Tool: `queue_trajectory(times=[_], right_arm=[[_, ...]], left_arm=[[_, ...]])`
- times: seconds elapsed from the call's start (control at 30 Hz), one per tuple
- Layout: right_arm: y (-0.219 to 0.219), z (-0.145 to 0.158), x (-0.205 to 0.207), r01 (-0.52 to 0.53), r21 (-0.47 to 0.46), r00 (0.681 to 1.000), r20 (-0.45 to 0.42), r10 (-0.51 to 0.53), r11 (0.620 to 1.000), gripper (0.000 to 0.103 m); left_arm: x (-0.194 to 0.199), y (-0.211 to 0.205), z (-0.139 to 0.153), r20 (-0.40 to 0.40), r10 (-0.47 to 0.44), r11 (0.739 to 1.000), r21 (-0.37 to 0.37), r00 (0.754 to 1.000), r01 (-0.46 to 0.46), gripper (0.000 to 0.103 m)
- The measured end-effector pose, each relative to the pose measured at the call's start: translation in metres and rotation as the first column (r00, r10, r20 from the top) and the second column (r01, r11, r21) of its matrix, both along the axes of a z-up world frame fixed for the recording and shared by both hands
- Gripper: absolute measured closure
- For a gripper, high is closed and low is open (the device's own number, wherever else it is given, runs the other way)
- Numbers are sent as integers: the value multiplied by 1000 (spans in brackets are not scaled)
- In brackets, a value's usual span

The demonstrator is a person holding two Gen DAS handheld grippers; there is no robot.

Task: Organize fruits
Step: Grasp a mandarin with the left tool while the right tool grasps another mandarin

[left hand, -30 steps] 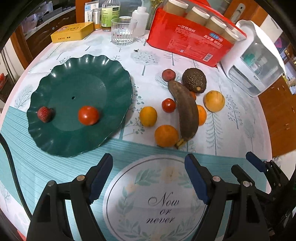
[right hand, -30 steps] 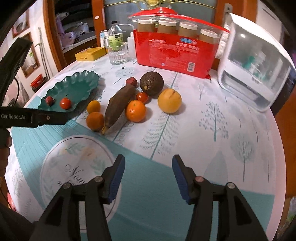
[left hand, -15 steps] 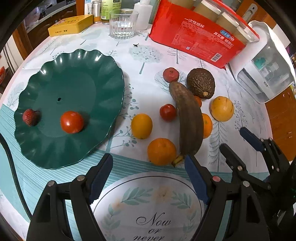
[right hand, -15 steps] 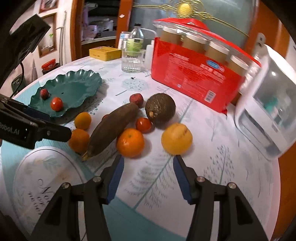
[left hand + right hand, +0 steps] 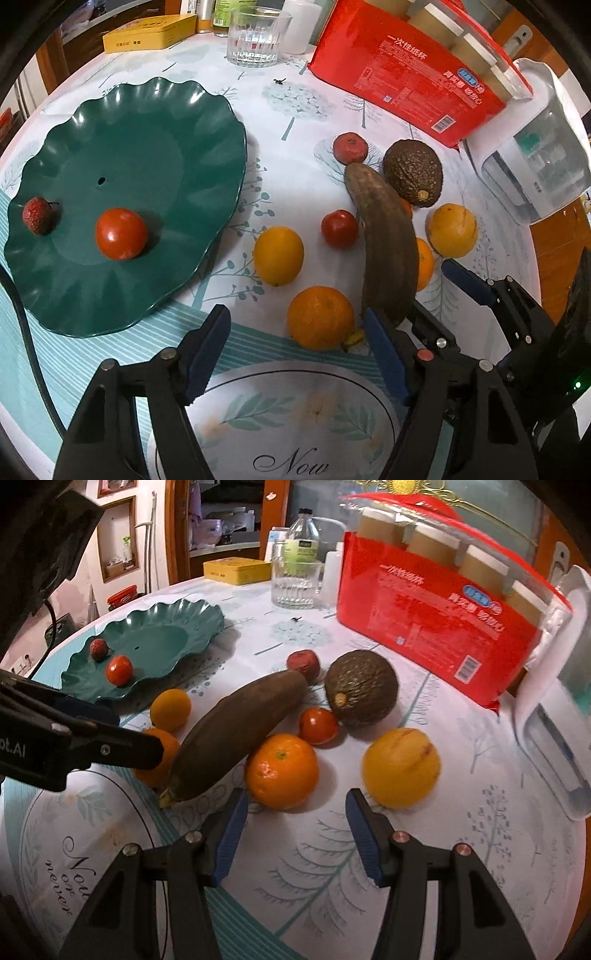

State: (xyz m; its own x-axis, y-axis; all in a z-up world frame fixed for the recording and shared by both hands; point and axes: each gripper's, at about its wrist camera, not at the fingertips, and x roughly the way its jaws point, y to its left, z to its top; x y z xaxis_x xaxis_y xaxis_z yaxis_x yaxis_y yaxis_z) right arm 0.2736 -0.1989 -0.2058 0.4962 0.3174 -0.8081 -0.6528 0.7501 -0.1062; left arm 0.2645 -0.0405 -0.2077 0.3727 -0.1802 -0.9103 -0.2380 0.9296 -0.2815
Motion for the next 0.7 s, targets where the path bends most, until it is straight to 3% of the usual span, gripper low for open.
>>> queue_trajectory(times=[0.5,0.57,0.63,0.7], right_arm=[[9,-13,10,23,63,1000,-20,-21,998,47],[9,-14,12,28,71,999,-27,-26,997,48],[10,-15,13,29,74,999,-31,-27,997,50],[11,-14,13,28,75,999,-34,-25,997,55]], left_arm=[[12,-8,-16,22,-27,999,-26,999,28,49],[12,-9,-16,28,-32,999,-31,999,33,57],[13,-9,-16,28,-44,998,-47,999,45,64],[12,-10,-16,29,-42,998,-48,999,43,64]])
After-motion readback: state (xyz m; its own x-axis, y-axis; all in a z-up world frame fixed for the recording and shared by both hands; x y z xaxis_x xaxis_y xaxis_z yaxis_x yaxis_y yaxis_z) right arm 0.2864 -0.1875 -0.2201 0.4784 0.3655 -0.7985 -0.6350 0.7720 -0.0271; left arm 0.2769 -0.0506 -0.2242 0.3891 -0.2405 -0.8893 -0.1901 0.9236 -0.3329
